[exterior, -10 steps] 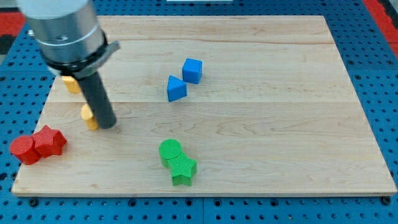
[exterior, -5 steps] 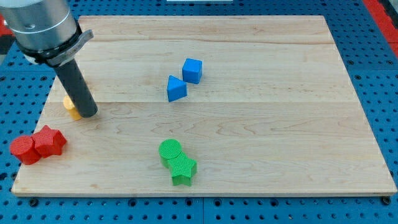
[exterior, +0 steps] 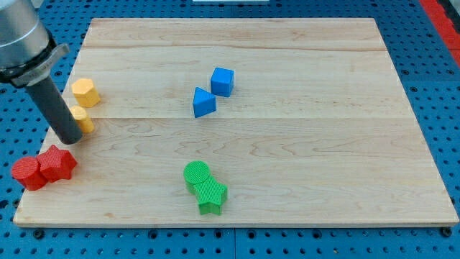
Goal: Move the yellow blocks to the center left of the board
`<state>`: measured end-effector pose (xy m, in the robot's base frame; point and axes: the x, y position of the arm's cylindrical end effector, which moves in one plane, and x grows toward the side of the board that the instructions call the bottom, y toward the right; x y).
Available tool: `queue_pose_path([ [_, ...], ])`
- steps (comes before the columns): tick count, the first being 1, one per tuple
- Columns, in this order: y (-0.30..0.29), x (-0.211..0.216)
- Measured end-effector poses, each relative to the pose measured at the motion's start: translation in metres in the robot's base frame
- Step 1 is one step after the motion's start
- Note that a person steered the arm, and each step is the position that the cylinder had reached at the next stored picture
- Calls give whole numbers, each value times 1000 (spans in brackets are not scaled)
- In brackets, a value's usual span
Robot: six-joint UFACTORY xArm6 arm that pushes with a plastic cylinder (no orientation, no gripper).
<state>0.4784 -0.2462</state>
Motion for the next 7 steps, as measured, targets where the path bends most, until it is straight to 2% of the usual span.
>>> queue_pose_path([
  [1,24,-20],
  [2,25,-45],
  [3,27,-53],
  [4,46,-49],
  [7,42,-47],
])
